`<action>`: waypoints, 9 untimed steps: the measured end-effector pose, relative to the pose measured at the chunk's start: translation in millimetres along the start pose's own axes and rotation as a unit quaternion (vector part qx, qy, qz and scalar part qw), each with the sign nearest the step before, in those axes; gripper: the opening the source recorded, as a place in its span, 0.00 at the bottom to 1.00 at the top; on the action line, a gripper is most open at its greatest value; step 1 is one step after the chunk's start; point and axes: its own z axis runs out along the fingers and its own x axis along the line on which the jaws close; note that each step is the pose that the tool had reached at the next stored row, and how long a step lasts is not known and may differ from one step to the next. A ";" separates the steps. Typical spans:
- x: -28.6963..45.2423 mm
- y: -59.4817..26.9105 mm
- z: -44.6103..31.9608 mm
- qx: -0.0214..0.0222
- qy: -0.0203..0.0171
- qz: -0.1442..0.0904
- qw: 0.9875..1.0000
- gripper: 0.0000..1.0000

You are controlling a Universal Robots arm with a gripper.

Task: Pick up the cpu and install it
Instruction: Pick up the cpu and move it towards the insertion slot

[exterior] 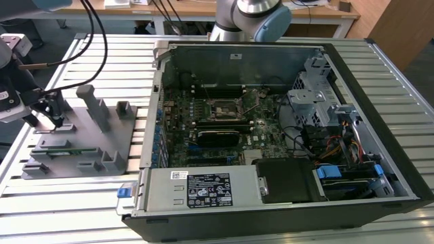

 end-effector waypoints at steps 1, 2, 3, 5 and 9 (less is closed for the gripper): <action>0.0 0.0 -1.1 0.000 0.000 0.000 1.000 0.54; 0.0 0.1 -2.1 0.000 0.000 0.000 1.000 0.54; 0.0 0.1 -3.1 0.000 0.000 0.000 1.000 0.54; 0.1 0.3 -5.2 0.000 0.000 0.000 1.000 0.54; 0.1 0.6 -9.1 0.000 0.000 0.000 1.000 0.54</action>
